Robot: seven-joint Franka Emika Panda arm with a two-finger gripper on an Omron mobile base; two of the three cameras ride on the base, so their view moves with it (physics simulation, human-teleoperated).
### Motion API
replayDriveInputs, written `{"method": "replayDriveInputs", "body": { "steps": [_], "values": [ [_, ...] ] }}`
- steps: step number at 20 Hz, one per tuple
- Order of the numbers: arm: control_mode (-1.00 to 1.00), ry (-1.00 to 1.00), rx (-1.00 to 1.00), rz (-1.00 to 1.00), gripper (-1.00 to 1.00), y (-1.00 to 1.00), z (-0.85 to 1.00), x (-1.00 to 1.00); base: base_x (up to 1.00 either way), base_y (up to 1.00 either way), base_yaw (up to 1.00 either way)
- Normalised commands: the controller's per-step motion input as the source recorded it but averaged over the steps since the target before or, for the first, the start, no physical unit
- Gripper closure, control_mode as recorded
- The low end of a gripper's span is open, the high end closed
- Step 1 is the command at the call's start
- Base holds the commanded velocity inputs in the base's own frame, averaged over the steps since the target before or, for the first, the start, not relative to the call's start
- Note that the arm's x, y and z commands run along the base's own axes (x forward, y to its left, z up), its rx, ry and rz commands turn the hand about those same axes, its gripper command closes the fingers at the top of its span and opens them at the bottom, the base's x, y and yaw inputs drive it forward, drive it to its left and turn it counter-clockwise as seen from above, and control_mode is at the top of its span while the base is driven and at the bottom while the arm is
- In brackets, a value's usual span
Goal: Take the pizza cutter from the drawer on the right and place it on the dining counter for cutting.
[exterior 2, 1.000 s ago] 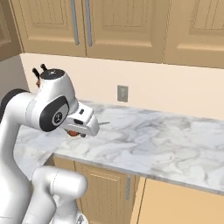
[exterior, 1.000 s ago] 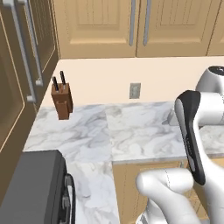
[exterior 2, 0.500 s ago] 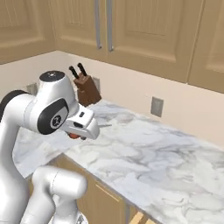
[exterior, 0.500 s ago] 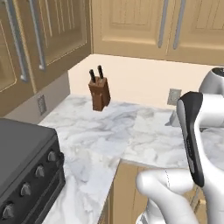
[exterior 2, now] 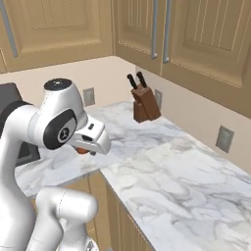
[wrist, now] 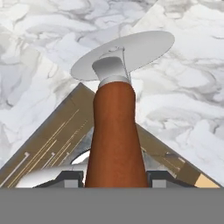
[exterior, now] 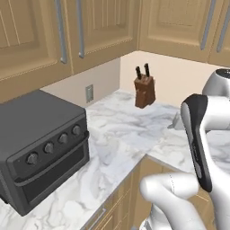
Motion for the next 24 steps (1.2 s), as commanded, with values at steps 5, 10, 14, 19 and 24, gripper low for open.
{"method": "replayDriveInputs", "body": {
  "steps": [5,10,14,19,24],
  "values": [
    [1.0,0.0,0.0,0.0,1.0,0.0,0.0,0.0,-0.29,0.55,0.95],
    [1.0,0.0,0.0,0.0,1.0,0.0,0.0,0.0,-0.68,1.0,0.45],
    [1.0,0.0,0.0,0.0,1.0,0.0,0.0,0.0,-0.26,1.0,0.34],
    [1.0,0.0,0.0,0.0,1.0,0.0,0.0,0.0,-0.12,1.0,0.37],
    [1.0,0.0,0.0,0.0,1.0,0.0,0.0,0.0,-0.4,0.8,0.91]
  ]
}}
